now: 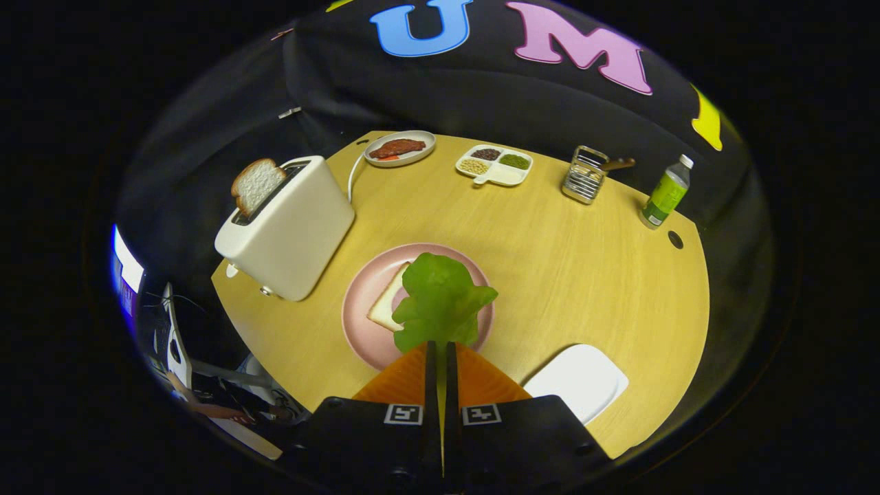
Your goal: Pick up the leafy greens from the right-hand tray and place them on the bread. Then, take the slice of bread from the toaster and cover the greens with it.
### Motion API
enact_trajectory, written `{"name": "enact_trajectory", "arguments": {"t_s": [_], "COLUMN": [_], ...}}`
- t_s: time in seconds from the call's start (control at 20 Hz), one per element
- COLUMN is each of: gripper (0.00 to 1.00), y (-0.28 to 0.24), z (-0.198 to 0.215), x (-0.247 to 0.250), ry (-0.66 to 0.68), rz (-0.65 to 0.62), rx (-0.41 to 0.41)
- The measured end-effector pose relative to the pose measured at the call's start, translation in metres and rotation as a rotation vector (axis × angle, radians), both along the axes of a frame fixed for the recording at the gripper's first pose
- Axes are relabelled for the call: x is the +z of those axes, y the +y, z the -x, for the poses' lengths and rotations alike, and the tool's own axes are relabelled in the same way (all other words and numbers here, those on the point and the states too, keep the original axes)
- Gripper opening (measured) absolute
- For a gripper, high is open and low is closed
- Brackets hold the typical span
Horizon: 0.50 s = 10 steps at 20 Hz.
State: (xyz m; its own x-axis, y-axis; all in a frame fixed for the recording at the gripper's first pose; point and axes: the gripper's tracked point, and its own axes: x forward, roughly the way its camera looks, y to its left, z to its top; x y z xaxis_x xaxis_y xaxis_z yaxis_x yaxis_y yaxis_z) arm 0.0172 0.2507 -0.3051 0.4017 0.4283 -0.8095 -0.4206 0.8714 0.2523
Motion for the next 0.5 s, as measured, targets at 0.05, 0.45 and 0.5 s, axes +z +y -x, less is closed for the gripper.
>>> {"name": "enact_trajectory", "arguments": {"t_s": [0.05,0.45,0.5], "gripper": [0.06,0.18,0.28], "y": [0.009,0.029,0.029], "z": [-0.002,-0.029,-0.032], "x": [0.001,-0.003,-0.004], "ry": [-0.002,-0.047,-0.062], "rz": [0.004,0.047,0.053], "rx": [0.009,-0.059,-0.075]}}
